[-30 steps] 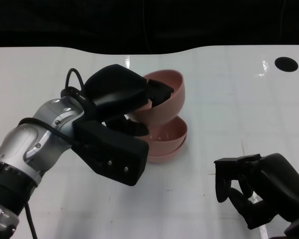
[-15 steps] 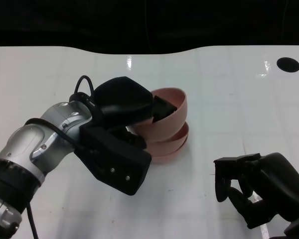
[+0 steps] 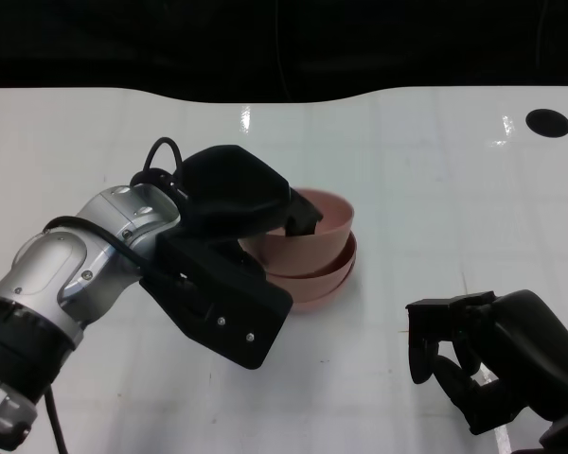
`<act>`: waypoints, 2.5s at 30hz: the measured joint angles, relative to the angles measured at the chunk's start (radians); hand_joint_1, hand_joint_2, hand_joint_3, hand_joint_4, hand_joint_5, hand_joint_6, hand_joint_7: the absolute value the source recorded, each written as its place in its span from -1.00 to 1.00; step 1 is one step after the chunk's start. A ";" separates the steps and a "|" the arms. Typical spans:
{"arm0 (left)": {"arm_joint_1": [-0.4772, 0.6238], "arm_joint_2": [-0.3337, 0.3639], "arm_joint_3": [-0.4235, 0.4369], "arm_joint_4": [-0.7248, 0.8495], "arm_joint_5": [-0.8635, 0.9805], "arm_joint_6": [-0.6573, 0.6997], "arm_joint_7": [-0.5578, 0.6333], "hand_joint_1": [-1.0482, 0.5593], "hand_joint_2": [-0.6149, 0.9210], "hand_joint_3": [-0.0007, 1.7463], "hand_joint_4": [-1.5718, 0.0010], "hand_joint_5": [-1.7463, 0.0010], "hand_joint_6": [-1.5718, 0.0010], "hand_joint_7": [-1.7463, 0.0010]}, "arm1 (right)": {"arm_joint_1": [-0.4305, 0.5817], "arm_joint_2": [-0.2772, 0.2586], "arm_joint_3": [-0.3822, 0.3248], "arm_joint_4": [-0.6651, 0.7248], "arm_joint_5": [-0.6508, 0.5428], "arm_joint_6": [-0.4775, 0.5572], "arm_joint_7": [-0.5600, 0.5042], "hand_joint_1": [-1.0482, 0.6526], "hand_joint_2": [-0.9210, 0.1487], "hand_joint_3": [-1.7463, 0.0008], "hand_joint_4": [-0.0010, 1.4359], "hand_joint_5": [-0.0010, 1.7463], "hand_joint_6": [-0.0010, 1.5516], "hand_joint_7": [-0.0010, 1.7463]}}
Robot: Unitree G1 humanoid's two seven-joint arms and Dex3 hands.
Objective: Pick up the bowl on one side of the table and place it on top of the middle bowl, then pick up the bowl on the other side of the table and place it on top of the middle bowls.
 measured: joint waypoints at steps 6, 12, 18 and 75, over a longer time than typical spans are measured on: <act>0.035 0.012 0.001 -0.076 0.027 0.063 0.000 -0.86 1.00 -0.59 1.00 0.95 1.00 0.89 | 0.000 -0.001 -0.001 0.000 0.003 -0.001 0.001 0.13 0.38 -0.78 0.33 1.00 0.05 0.76; 0.076 0.045 0.019 -0.122 0.022 0.070 0.003 -0.88 1.00 -0.56 0.98 0.96 0.98 0.93 | 0.001 -0.001 -0.001 0.000 0.004 0.000 0.001 0.14 0.38 -0.78 0.34 1.00 0.06 0.76; 0.129 0.066 0.072 -0.163 -0.018 0.060 0.027 -0.86 1.00 -0.59 0.95 0.93 0.93 0.91 | -0.001 0.001 -0.001 0.001 0.005 -0.001 0.002 0.14 0.38 -0.79 0.34 1.00 0.06 0.76; 0.856 -0.047 0.484 -0.435 -1.015 0.123 -0.134 0.11 0.55 0.26 -0.05 -1.00 0.04 -0.76 | 0.014 0.002 -0.002 -0.008 0.030 0.001 0.041 0.15 0.45 -0.83 0.35 1.00 0.08 0.75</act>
